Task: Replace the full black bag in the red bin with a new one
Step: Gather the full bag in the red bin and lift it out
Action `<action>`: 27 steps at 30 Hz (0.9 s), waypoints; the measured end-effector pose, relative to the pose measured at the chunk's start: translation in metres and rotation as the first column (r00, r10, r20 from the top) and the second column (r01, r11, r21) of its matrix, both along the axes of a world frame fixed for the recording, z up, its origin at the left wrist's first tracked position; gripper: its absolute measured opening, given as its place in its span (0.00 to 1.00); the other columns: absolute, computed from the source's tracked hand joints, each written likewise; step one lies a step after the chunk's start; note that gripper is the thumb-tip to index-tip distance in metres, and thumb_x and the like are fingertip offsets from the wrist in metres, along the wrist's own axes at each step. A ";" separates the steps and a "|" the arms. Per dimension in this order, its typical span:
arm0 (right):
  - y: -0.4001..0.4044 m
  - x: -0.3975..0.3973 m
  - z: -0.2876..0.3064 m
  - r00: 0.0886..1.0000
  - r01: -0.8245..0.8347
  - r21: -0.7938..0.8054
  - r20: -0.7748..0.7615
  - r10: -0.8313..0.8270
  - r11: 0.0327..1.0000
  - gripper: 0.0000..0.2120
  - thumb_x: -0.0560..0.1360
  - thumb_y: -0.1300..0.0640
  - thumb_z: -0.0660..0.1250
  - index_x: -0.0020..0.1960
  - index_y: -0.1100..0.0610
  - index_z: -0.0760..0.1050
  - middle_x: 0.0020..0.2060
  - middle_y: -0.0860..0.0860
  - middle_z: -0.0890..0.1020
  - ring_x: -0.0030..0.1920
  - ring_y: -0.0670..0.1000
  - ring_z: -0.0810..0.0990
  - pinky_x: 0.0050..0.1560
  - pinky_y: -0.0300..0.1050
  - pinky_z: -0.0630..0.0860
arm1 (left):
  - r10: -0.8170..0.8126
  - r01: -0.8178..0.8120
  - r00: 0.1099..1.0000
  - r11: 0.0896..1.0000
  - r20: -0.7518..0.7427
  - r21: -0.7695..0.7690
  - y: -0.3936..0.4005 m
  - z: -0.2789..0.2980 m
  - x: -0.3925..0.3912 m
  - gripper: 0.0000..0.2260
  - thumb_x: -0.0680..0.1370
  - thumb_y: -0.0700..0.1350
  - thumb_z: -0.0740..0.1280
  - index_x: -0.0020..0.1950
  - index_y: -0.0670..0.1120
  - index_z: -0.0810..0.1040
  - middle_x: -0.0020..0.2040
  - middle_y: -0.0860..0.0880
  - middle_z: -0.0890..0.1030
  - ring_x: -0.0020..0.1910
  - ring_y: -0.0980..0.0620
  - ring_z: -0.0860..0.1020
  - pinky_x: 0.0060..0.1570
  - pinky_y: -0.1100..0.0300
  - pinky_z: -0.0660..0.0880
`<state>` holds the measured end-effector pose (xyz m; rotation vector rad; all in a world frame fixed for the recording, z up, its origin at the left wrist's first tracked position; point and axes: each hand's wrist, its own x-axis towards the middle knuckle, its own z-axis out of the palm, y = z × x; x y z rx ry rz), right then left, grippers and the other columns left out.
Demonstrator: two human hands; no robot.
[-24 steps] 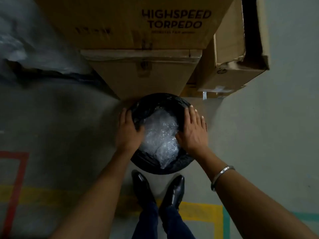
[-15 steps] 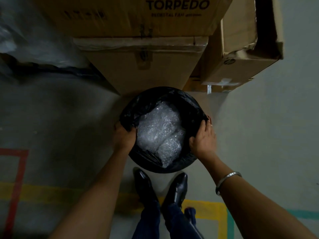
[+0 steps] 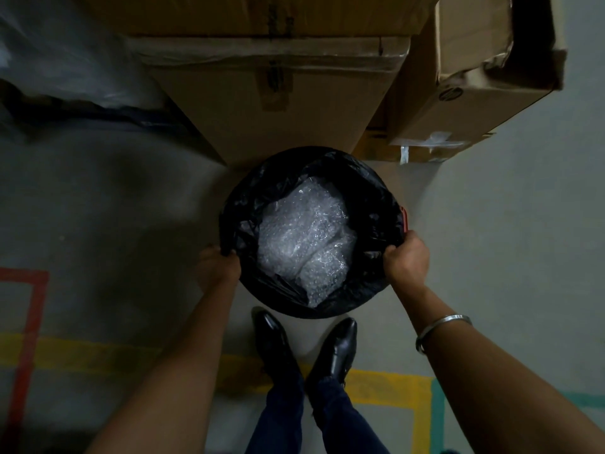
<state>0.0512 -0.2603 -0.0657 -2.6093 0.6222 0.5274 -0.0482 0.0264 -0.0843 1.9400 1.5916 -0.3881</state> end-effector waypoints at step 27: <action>0.049 -0.050 0.017 0.970 0.099 0.398 0.164 -0.177 0.912 0.10 0.79 0.53 0.63 0.50 0.59 0.75 0.48 0.55 0.79 0.46 0.53 0.79 0.47 0.46 0.75 | 0.457 -0.322 0.820 0.866 0.344 -0.383 -0.045 0.010 -0.030 0.19 0.80 0.57 0.61 0.59 0.44 0.78 0.51 0.44 0.82 0.47 0.46 0.81 0.47 0.54 0.77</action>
